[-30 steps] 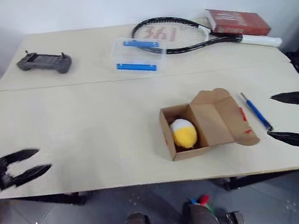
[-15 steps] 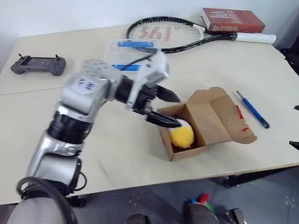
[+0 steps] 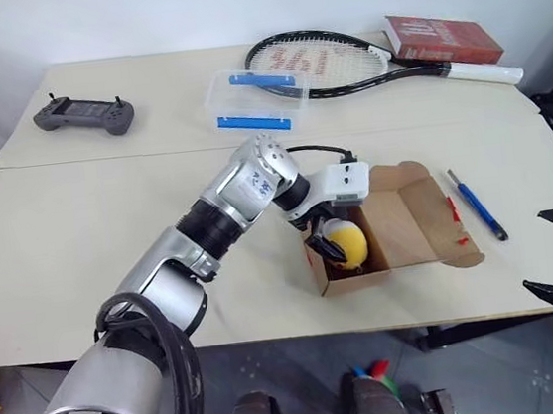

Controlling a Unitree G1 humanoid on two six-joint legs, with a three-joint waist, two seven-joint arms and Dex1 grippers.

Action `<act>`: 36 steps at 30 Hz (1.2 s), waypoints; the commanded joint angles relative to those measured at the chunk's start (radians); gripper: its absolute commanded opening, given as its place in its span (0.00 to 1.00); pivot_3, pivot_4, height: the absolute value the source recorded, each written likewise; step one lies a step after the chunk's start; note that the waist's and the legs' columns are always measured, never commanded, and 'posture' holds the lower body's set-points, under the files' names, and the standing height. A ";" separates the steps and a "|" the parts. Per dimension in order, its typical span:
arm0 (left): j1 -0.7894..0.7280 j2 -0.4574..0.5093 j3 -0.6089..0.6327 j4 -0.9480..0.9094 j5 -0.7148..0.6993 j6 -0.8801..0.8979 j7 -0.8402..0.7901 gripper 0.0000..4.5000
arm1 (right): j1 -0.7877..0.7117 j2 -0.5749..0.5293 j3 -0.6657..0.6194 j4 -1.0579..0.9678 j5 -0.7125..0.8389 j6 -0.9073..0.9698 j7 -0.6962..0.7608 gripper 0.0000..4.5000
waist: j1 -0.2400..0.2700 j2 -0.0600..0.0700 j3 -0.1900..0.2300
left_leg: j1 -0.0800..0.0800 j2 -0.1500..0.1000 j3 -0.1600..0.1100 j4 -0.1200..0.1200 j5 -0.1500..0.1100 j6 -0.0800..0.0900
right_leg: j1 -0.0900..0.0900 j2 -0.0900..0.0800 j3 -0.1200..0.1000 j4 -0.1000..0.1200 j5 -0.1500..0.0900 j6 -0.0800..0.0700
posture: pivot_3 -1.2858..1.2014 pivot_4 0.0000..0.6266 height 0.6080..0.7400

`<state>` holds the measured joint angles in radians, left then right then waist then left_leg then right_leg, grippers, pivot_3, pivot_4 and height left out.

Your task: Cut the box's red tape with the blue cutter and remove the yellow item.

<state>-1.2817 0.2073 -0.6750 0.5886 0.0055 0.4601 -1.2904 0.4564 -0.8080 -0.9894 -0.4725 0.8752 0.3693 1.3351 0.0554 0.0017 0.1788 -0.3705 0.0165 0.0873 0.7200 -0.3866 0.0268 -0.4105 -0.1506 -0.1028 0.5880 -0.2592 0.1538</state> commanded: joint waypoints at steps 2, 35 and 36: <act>-0.024 -0.028 0.025 0.059 0.049 -0.086 0.000 0.67 | 0.060 0.032 -0.061 -0.001 -0.018 -0.053 0.027 1.00 | -0.001 0.000 0.000 | 0.000 0.000 0.000 0.000 0.000 0.001 | 0.000 0.000 0.000 -0.001 0.000 0.000 | 0.52 0.24 1.00; 0.861 0.593 1.169 -0.258 -0.403 -0.111 0.195 0.00 | -0.369 0.106 0.421 0.191 0.009 -0.151 0.002 1.00 | -0.050 -0.002 0.000 | 0.014 0.004 0.000 -0.001 -0.005 -0.002 | 0.002 -0.001 -0.001 0.009 0.001 0.000 | 0.52 0.24 1.00; 0.906 0.583 1.180 -0.295 -0.414 -0.091 0.219 0.00 | -0.381 0.102 0.438 0.210 -0.004 -0.159 0.020 1.00 | -0.038 -0.002 0.000 | 0.013 0.003 0.000 0.000 -0.006 -0.001 | 0.004 -0.001 -0.001 0.009 0.001 0.000 | 0.52 0.24 1.00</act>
<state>-0.3868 0.7921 0.4698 0.3905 -0.3672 0.3553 -1.1053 0.0842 -0.6901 -0.5574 -0.2793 0.8863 0.2370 1.3228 0.0173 -0.0006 0.1792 -0.3574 0.0197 0.0875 0.7210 -0.3932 0.0260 -0.4064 -0.1523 -0.1038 0.5968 -0.2582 0.1539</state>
